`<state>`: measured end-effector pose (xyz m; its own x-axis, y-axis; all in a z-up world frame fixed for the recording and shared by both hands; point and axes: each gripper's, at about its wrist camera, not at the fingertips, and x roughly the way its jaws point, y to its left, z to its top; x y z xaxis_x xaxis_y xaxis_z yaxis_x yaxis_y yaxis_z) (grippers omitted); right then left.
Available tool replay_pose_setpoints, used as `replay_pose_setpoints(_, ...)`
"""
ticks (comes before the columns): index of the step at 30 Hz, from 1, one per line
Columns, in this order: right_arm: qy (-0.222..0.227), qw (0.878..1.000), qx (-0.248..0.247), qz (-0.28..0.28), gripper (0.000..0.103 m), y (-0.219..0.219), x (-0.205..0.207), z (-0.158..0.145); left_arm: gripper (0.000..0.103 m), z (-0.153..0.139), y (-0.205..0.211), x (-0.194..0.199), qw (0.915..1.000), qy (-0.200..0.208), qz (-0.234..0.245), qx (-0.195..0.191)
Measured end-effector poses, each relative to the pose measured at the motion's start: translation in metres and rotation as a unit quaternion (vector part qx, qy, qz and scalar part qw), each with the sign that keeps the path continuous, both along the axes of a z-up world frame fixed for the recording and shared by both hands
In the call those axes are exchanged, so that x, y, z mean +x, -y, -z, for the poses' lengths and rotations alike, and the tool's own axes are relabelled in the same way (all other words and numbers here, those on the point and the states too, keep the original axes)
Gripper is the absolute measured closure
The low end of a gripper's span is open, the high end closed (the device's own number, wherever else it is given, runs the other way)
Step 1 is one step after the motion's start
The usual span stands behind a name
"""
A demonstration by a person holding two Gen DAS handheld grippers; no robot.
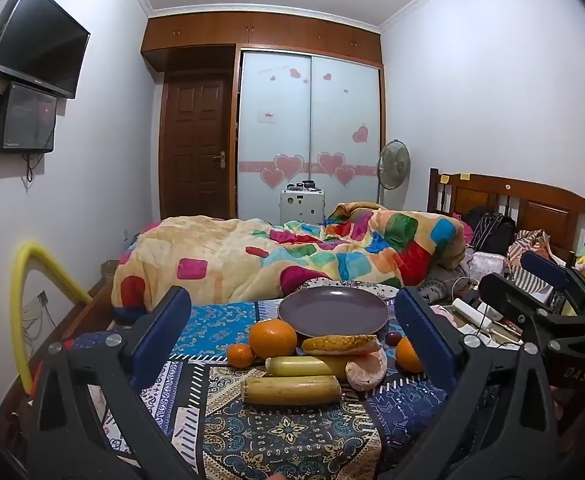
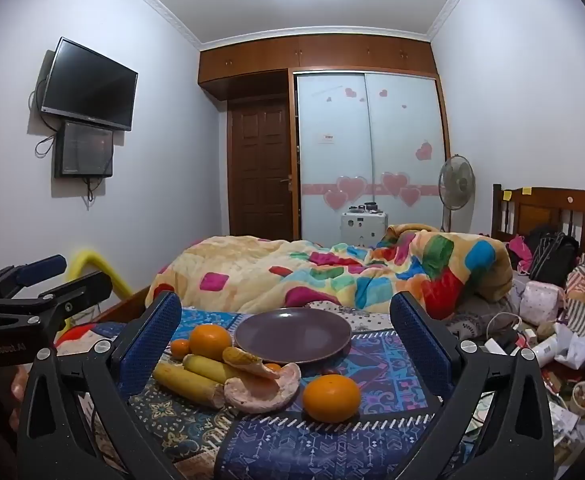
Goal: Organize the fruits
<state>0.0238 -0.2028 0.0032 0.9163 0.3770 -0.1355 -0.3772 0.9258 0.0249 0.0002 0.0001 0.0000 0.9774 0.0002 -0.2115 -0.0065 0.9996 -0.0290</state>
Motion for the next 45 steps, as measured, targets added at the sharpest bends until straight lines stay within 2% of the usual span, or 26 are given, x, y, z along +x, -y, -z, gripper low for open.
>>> replay_pose_setpoints(12,0.002,1.0,-0.002,-0.005,0.0,-0.015,0.0,-0.001,0.0,0.001,-0.004,-0.006,1.0,-0.001,-0.004,-0.005)
replay_pose_setpoints(45,0.0,1.0,0.008,-0.009,0.0,-0.008,0.003,-0.001,0.0,0.007,-0.004,0.003,1.0,-0.001,0.0,-0.004)
